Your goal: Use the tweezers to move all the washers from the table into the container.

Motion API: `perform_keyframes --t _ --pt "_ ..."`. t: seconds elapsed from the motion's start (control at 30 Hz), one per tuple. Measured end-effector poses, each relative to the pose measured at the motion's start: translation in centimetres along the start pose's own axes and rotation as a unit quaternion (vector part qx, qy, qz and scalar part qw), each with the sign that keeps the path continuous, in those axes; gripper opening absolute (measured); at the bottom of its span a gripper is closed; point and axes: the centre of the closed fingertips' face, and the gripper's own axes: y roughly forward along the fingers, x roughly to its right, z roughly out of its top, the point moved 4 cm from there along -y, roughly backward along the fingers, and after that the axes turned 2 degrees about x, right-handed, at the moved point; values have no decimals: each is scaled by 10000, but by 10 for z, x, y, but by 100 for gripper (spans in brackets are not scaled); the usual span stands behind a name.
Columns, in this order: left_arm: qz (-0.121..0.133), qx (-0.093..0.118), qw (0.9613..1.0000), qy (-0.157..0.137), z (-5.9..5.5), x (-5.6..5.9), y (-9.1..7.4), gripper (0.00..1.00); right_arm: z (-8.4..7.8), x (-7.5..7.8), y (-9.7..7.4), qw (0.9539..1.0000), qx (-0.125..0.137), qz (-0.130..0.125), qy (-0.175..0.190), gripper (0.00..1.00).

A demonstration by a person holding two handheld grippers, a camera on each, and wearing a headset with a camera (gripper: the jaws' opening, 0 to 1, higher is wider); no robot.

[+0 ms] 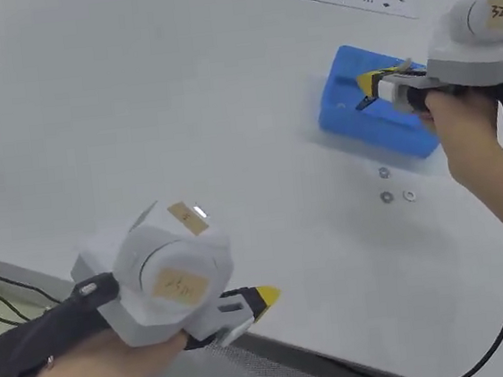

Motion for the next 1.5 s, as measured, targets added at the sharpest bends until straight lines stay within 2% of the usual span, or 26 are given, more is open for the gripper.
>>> perform_keyframes --t 0.2,0.43,0.57,0.67,0.8,0.93,1.13,1.43,1.5 --pt "48 54 10000 7 1 -2 0 84 11 -7 -18 9998 95 -1 -149 3" --pt "106 241 9996 -49 6 -4 -3 87 26 -20 -53 9983 337 -9 -472 2" --pt "78 237 9997 -5 6 -2 -2 87 25 -30 -72 9975 401 29 -577 2" --pt "31 138 9999 -1 4 -1 -1 88 20 -36 -84 9976 417 67 -554 2" --pt "46 128 9999 -45 3 -2 -1 87 11 -40 -94 9978 424 59 -503 2" --pt "20 77 10000 -42 2 -1 0 88 -3 -41 -97 9986 361 42 -382 2" --pt "-4 78 10000 -25 1 -1 0 89 -22 -34 -91 9995 234 -87 -169 2" --pt "-14 73 10000 17 1 0 1 92 -46 -20 -78 9994 -30 -319 -163 3" --pt "-51 125 9999 -29 3 1 0 95 -49 -18 -76 9993 -63 -340 -149 3"
